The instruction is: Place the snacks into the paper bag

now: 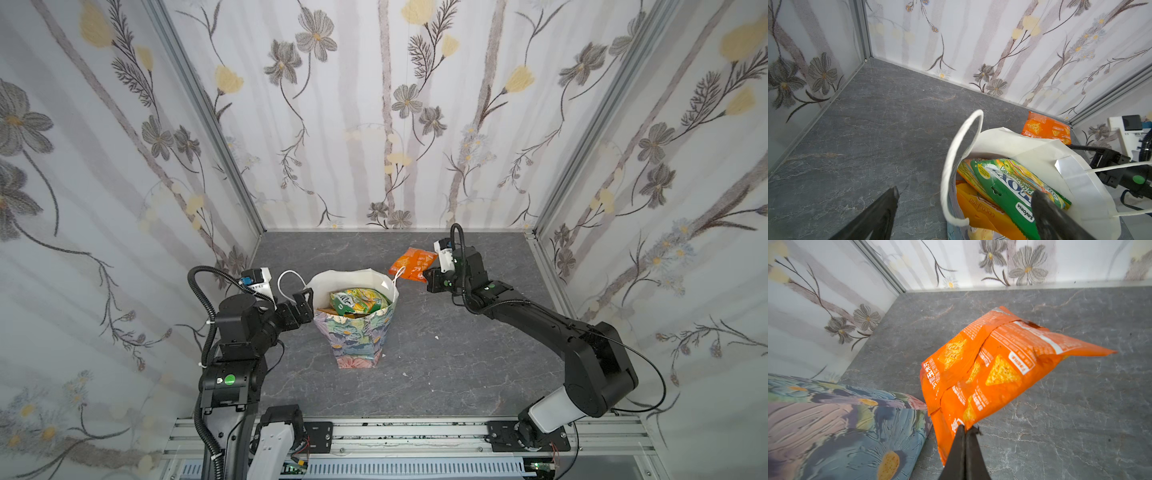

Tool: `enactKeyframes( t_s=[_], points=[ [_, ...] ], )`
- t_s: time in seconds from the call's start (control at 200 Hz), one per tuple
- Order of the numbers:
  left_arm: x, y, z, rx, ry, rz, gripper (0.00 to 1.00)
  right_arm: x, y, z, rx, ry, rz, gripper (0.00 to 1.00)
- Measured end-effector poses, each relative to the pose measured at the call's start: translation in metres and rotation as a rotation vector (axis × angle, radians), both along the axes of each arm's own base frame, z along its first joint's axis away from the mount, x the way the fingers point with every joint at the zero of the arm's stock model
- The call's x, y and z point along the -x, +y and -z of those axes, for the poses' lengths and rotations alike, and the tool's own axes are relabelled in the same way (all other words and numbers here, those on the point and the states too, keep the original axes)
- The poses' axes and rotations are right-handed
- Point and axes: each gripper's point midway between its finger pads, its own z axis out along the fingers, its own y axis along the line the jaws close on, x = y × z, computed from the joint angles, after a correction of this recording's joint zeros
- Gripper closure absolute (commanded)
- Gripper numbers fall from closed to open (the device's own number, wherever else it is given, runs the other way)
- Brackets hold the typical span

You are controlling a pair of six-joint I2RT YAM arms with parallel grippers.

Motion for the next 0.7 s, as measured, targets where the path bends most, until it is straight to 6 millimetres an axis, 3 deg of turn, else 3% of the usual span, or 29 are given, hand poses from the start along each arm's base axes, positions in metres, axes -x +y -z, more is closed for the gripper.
enactKeyframes(
  t_s=[0.37,0.699],
  points=[
    [0.0,0.0,0.0,0.0,0.001,0.0,0.0,0.014,-0.01,-0.051,-0.009,-0.075,-0.002,1.0],
    [-0.001,0.0,0.001,0.0,0.004,0.0,0.0,0.031,-0.018,-0.125,-0.067,-0.211,-0.01,1.0]
  ],
)
